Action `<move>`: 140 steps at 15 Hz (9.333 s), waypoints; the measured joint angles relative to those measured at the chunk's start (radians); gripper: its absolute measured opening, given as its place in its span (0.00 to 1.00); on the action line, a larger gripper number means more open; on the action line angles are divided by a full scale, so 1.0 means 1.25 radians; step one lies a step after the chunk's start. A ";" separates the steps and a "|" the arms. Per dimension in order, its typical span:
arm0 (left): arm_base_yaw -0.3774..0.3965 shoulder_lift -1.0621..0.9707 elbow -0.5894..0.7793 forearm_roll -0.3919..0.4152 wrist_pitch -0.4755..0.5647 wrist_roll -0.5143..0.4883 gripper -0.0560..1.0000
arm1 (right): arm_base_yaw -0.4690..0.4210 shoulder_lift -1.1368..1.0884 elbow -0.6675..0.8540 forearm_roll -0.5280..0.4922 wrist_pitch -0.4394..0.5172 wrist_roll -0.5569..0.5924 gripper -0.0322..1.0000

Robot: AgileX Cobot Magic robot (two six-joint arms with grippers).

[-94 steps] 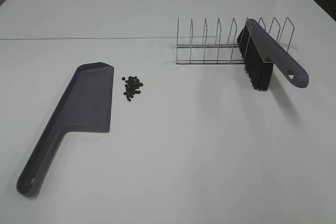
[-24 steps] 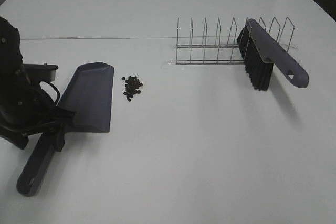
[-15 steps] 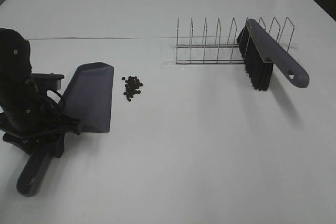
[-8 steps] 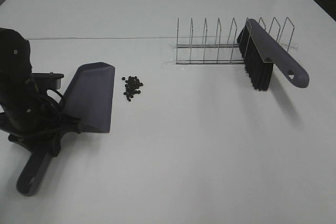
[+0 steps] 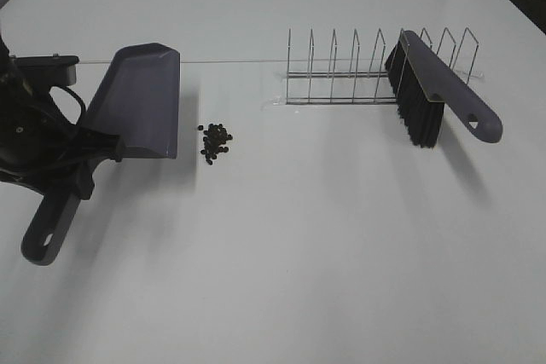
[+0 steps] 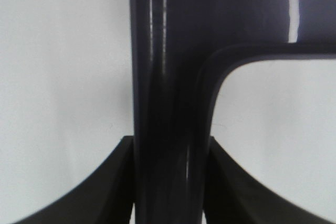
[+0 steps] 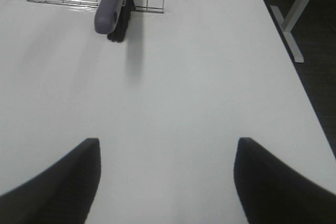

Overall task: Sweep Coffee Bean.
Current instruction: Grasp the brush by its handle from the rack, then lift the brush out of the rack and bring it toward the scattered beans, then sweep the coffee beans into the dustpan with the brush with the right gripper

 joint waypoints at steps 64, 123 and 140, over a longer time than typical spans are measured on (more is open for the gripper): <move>0.000 -0.004 0.000 0.006 -0.041 0.006 0.38 | 0.063 1.767 -1.453 0.114 0.131 0.101 0.40; -0.001 0.177 -0.006 -0.086 0.035 0.034 0.38 | 0.430 1.806 -1.335 0.110 0.133 0.072 0.40; -0.001 0.177 -0.006 -0.086 0.034 0.034 0.38 | 0.584 1.937 -1.283 0.311 -0.064 0.069 0.40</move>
